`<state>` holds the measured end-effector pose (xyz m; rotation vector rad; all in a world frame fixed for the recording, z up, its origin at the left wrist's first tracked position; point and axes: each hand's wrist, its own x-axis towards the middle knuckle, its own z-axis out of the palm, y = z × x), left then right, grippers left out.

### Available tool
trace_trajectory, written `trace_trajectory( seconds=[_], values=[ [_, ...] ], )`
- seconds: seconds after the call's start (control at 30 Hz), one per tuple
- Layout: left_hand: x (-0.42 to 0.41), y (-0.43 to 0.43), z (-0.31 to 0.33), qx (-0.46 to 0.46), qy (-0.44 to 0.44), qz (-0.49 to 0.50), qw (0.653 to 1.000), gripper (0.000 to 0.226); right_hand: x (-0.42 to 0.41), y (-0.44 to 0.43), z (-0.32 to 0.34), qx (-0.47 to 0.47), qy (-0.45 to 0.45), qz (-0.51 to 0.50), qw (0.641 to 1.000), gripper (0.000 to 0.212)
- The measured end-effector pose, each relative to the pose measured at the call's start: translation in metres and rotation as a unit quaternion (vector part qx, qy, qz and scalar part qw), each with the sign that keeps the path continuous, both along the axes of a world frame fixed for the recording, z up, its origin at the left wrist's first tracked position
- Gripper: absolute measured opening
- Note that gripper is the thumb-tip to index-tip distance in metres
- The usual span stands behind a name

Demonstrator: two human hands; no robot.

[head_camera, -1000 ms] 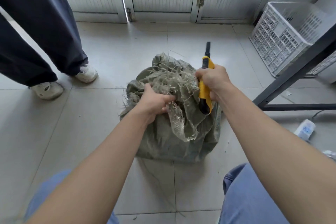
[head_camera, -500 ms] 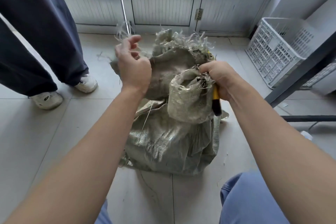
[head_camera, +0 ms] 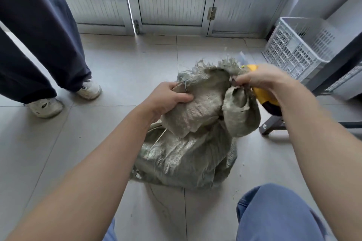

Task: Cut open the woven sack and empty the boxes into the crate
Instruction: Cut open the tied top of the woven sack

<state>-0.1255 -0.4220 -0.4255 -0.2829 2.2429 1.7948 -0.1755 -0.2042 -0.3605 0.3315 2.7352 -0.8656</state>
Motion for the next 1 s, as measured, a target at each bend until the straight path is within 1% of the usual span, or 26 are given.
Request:
trace_trajectory(
  seconds=[0.07,0.1,0.13,0.2,0.27,0.33,0.37,0.4,0.43,0.5,0.57,0.63,0.7,0.77,0.83,0.87,1.0],
  values=[
    [-0.003,0.001,-0.003,-0.022,-0.008,0.009,1.000,0.026,-0.002,-0.001,0.019,-0.020,0.059,0.003,0.998,0.050],
    [-0.004,0.003,-0.004,-0.041,-0.010,0.010,0.999,0.025,-0.001,-0.005,0.028,-0.030,0.083,0.014,0.996,0.056],
    [-0.005,0.006,-0.004,-0.060,-0.011,0.006,0.998,0.023,0.001,-0.010,0.037,-0.037,0.106,0.027,0.993,0.056],
    [-0.005,0.013,-0.004,-0.078,-0.018,-0.008,0.997,0.016,0.006,-0.026,0.043,-0.061,0.123,0.070,0.988,0.049],
    [-0.005,0.018,-0.002,-0.054,-0.035,-0.023,0.998,0.012,0.014,-0.046,0.036,-0.081,0.087,0.106,0.987,0.041],
    [-0.003,0.017,-0.002,0.008,-0.070,-0.043,0.997,0.011,0.019,-0.059,0.010,-0.061,0.023,0.133,0.989,0.036],
    [-0.002,0.014,-0.002,0.045,-0.093,-0.059,0.993,0.009,0.019,-0.060,-0.006,-0.046,-0.003,0.133,0.990,0.035],
    [0.000,0.009,-0.003,0.078,-0.114,-0.080,0.987,0.009,0.018,-0.058,-0.020,-0.049,-0.030,0.123,0.991,0.035],
    [0.002,0.004,-0.006,0.100,-0.132,-0.099,0.981,0.013,0.017,-0.054,-0.032,-0.074,-0.054,0.110,0.990,0.033],
    [0.006,-0.003,-0.015,0.116,-0.151,-0.110,0.976,0.024,0.015,-0.046,-0.049,-0.135,-0.092,0.089,0.983,0.026],
    [0.009,-0.003,-0.026,0.129,-0.151,-0.086,0.976,0.025,0.014,-0.041,-0.060,-0.151,-0.104,0.078,0.980,0.023],
    [0.009,0.000,-0.034,0.139,-0.136,-0.048,0.980,0.014,0.015,-0.038,-0.067,-0.163,-0.098,0.075,0.979,0.024],
    [0.010,0.002,-0.040,0.148,-0.129,-0.028,0.980,0.007,0.016,-0.035,-0.069,-0.166,-0.073,0.081,0.980,0.029],
    [0.010,0.003,-0.043,0.153,-0.129,-0.021,0.980,0.007,0.019,-0.031,-0.065,-0.139,-0.020,0.116,0.983,0.035],
    [0.010,0.002,-0.045,0.153,-0.131,-0.014,0.979,0.011,0.025,-0.026,-0.056,-0.076,0.039,0.178,0.980,0.041],
    [0.009,0.002,-0.047,0.152,-0.132,-0.008,0.980,0.012,0.028,-0.023,-0.050,-0.048,0.055,0.210,0.975,0.043],
    [0.006,0.003,-0.051,0.153,-0.128,0.009,0.980,0.016,0.041,-0.013,-0.038,0.040,0.035,0.288,0.956,0.041]
  ],
)
